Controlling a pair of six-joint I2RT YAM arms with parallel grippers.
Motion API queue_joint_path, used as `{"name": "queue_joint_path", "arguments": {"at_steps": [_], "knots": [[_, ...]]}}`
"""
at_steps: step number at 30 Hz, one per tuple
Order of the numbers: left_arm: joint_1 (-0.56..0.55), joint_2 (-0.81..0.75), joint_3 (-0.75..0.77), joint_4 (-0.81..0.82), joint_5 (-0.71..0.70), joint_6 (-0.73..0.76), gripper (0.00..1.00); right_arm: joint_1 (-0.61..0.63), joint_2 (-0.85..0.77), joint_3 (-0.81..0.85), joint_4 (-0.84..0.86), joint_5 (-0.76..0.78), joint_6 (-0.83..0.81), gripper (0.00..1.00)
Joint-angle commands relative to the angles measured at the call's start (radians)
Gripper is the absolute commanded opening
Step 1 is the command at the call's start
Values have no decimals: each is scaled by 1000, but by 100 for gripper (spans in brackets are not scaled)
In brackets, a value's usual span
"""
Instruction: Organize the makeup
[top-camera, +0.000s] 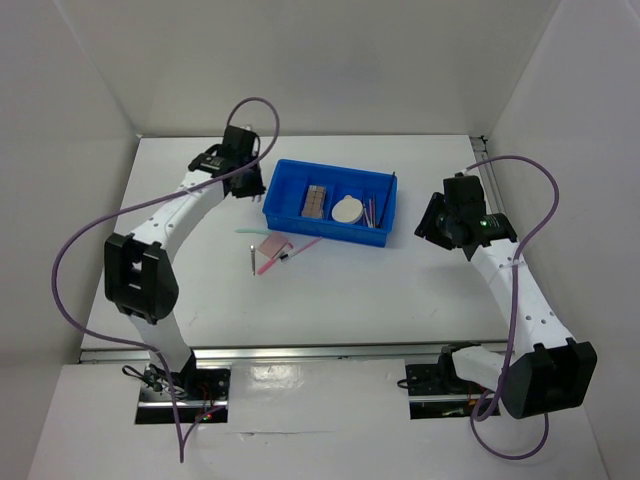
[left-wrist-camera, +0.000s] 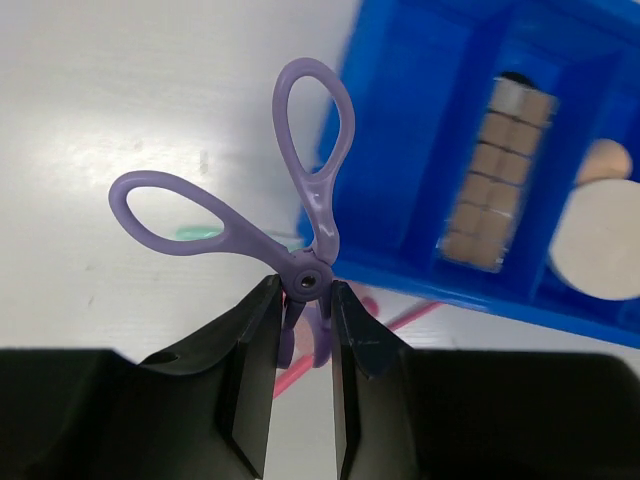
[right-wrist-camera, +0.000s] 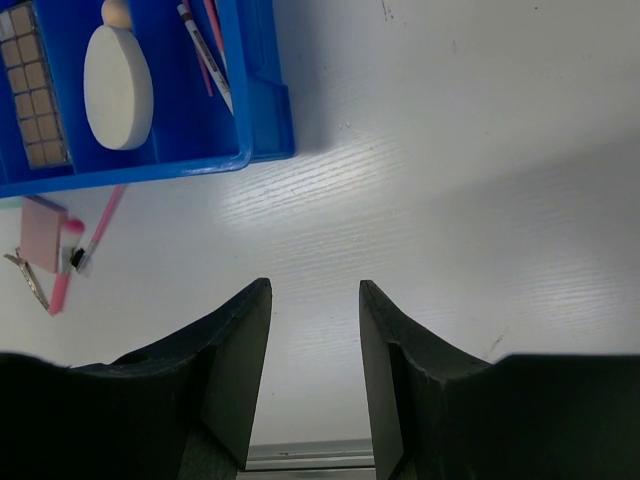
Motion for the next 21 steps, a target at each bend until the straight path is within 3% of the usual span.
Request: {"name": "queue_joint_path", "arguments": {"at_steps": [1,8,12,14,17,21], "knots": [[-62,104,124,38,16,76,26,8,-25,11,15,31,-6,48],[-111,339,384,-82,-84,76,25,8,-25,30,3,42,-15,48],[-111,419,460,-114,-119,76,27,8,-25,30,3,42,-15,48],[-111,468,516,-134,-96,76,52,8,-25,30,3,31,-15,48],[-111,481,563,-152,-56,85,70,8,-25,30,12,31,-15,48],[-111,377,505,-115,-5,85,72,8,-25,30,12,31,-15,48]]}}
